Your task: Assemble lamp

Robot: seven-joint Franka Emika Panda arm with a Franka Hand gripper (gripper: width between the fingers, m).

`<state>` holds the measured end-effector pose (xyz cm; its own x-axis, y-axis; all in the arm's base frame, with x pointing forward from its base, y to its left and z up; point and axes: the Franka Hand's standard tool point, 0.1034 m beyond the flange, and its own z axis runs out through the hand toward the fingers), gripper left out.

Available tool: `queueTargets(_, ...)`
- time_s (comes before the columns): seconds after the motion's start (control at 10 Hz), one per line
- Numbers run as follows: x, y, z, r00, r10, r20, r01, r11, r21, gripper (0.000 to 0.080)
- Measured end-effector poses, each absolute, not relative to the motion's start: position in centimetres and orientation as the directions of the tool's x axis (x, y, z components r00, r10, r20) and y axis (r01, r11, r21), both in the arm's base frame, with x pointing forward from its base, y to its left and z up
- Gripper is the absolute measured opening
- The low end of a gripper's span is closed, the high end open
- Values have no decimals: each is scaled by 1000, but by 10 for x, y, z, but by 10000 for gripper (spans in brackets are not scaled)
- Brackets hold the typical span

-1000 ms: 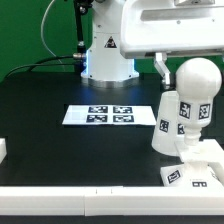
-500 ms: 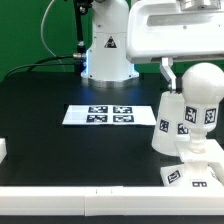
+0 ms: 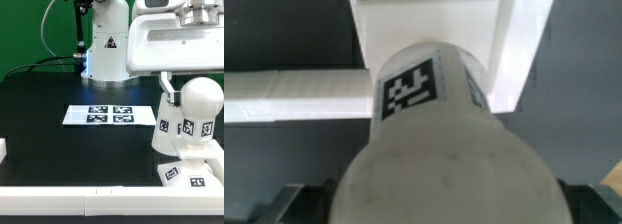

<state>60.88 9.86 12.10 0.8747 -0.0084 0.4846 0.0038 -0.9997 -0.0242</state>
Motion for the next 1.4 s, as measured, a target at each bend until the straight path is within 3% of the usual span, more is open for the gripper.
queueTargets(0.4,610,97,121,866,-1,499,10,-1000,-18,576)
queueTargets(0.6,610,97,121,867,-1,499,10,-1000,-18,685)
queueTargets(0.7,608,95,119,885,-4,466,5,-1000,-19,695)
queueTargets(0.9,618,81,135,908,-30,419,-19,-999,-31,698)
queueTargets(1.2,627,70,143,985,-65,161,-57,-997,-48,698)
queueTargets(1.4,625,76,134,993,-114,41,-112,-993,-47,698)
